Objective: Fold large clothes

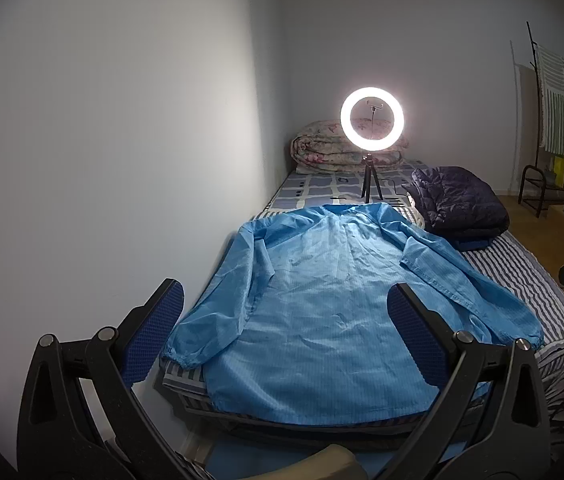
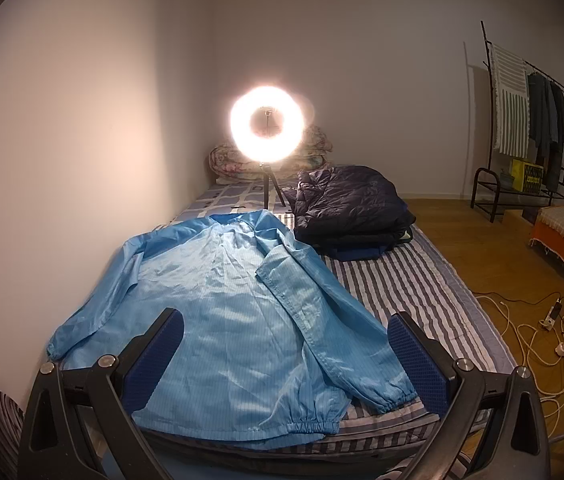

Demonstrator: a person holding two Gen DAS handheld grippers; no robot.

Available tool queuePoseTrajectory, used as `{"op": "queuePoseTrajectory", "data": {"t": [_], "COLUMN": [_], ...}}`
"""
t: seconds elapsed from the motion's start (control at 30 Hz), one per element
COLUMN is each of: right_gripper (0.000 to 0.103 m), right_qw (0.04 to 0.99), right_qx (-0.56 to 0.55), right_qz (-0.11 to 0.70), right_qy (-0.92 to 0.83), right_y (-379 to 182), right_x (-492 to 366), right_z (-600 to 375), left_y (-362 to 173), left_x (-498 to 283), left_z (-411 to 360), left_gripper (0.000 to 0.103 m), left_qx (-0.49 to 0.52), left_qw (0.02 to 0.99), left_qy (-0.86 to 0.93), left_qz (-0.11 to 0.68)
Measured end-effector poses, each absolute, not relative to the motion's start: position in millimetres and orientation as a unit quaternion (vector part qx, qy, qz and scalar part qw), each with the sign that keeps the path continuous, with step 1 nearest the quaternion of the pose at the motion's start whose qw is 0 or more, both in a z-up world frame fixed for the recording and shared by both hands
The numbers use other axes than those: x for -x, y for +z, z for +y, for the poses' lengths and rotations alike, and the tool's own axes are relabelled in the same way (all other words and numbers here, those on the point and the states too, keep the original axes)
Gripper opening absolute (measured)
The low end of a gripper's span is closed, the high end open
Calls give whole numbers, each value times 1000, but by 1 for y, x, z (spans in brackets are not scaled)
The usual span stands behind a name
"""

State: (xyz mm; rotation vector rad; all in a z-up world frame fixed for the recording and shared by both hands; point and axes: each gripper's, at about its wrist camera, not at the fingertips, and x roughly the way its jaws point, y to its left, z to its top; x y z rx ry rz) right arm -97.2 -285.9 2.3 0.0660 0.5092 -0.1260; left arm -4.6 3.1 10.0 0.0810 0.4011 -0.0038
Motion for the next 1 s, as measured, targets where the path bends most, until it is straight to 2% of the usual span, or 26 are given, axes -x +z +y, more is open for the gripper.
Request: {"op": "queuePoseTrajectory", "data": {"t": [1.0], "right_gripper": [103], "right_qw": [965], "right_qx": [-27], "right_qz": [254], "right_qy": [-56], "right_y": [13], "right_x": [72], "right_z": [-281], "left_y": [12], "left_x": [1], "left_z": [6], "left_gripper": [103], "left_qx": [-40], "left_qw": [978], "left_qy": [2], "left_qz": [202]}}
